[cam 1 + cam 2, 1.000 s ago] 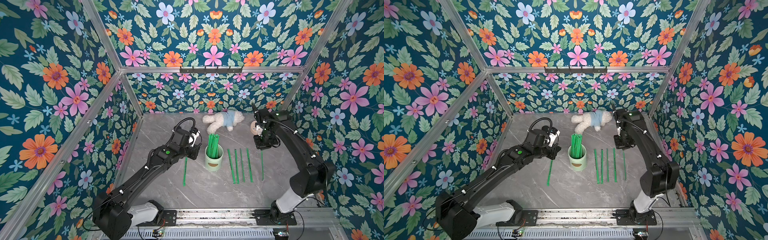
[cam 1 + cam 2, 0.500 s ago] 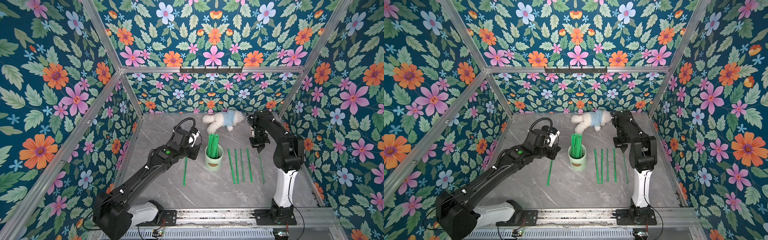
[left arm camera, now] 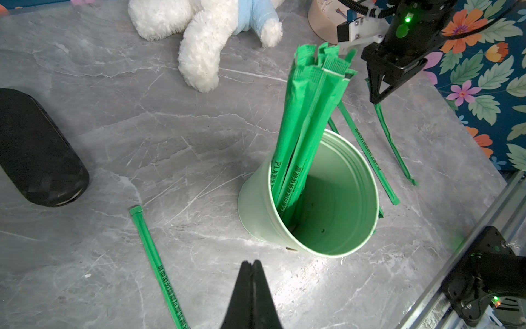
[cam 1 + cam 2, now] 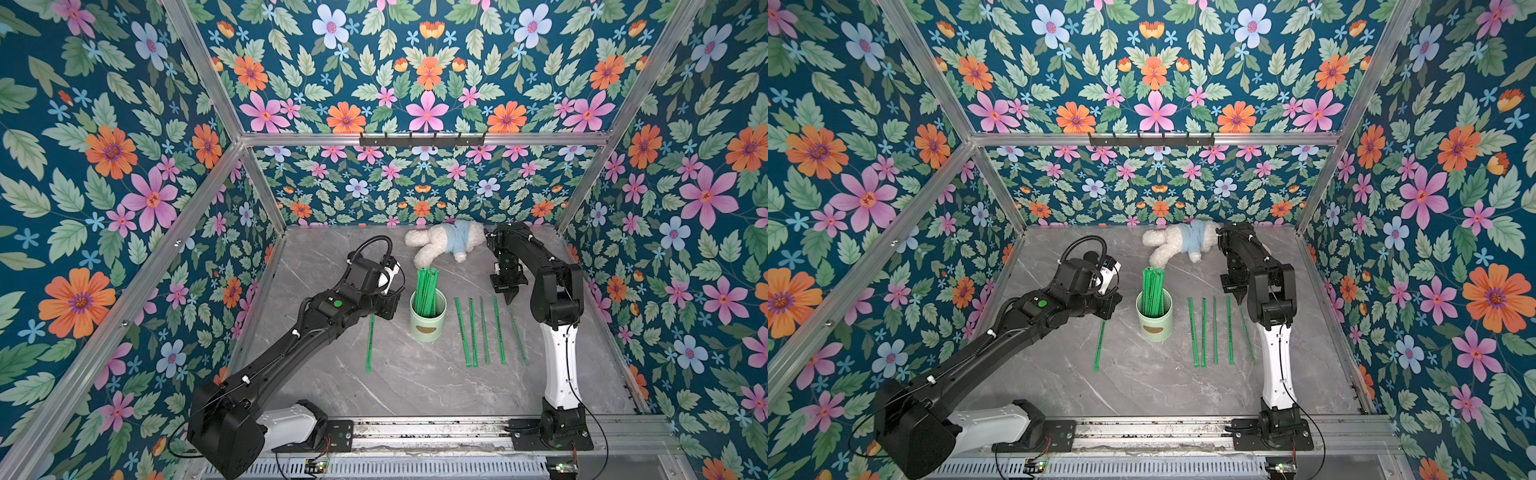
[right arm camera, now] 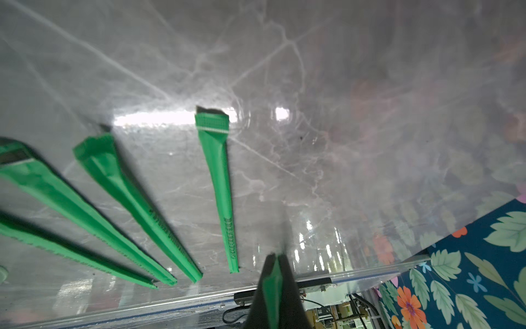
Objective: Take the straws out of the storage container
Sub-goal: Place the straw at the center of the board.
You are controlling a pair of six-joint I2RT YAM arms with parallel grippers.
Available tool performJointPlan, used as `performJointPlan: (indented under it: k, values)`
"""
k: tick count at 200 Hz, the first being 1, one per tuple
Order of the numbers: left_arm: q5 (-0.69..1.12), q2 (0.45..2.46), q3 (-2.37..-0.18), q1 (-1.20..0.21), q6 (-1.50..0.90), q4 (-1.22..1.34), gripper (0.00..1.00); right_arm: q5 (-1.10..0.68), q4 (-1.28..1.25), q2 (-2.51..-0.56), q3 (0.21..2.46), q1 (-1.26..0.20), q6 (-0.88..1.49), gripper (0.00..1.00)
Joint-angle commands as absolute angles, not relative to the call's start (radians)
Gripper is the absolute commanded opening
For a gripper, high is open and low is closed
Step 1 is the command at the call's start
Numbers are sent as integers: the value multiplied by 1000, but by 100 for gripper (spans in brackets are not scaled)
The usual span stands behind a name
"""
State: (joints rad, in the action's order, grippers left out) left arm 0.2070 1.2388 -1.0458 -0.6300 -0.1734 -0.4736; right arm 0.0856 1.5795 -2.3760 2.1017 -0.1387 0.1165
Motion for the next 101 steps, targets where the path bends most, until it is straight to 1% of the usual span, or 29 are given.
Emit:
performJointPlan:
  k: [1, 48, 101]
  values:
    - [209, 1235, -1048, -630, -155, -470, 0, 87, 1634, -2411, 2157, -135, 106, 2]
    - [205, 1233, -1048, -630, -154, -471, 0, 80, 1639, -2472, 2186, -126, 107, 4]
    - [204, 1235, -1046, -630, -155, -470, 0, 87, 1638, -2473, 2191, -120, 108, 6]
